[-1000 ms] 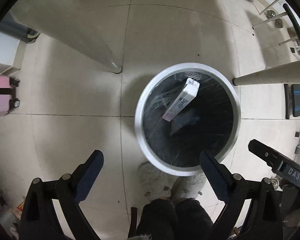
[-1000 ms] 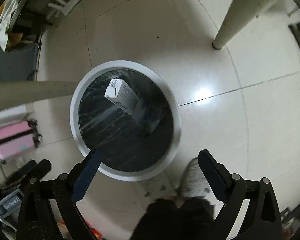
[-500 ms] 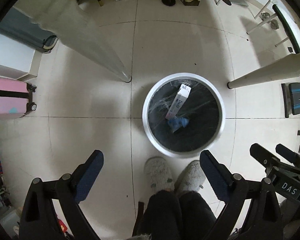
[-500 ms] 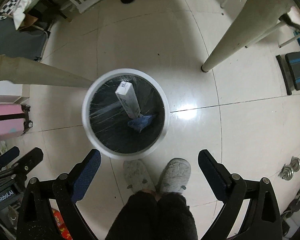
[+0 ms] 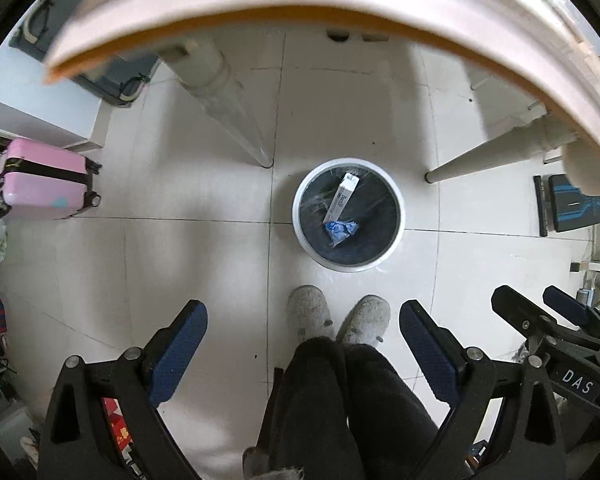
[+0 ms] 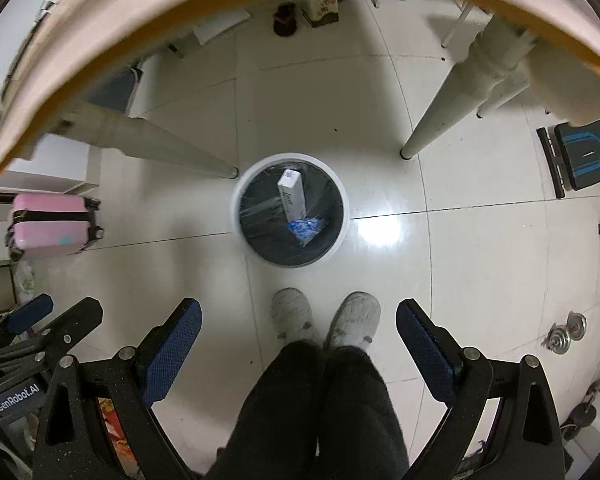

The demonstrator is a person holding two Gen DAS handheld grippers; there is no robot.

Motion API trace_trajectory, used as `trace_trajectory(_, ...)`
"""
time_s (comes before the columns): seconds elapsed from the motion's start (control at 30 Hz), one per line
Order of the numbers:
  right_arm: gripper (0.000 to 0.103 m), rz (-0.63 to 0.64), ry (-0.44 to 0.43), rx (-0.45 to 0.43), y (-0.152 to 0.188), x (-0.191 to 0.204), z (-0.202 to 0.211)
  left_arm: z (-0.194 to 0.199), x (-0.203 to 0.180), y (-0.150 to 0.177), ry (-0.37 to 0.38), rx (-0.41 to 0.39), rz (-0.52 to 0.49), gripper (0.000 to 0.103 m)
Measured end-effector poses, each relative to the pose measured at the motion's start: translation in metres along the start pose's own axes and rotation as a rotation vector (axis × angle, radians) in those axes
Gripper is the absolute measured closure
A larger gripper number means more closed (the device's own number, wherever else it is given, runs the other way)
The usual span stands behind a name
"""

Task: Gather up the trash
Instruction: 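Raise both tools back toward the table, then grasp the DHA Pure Milk carton with left tool while right tool grasps striped medicine box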

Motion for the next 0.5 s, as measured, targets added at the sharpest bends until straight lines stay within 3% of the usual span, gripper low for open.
trace_trajectory(0.27,0.004,-0.035,-0.085,-0.107,-0.016,0.001,0.112,0.090,-0.005,-0.015,-0.014,-0.108,0.013,0.005)
trace_trajectory(0.5,0.004,-0.160,-0.107,-0.205,-0.098,-0.044,0.176,0.132,-0.019,-0.087,-0.012,-0.207,0.073,0.005)
Point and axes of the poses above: each gripper's, at about its wrist camera, not at the fingertips, and z roughly against the way its jaws point, x to its left, y to its underside, the point moved 3 cm from there along -z, roughly the way its jaws point, and after that the axes turned 8 degrees about y, right-handed, at the moved point
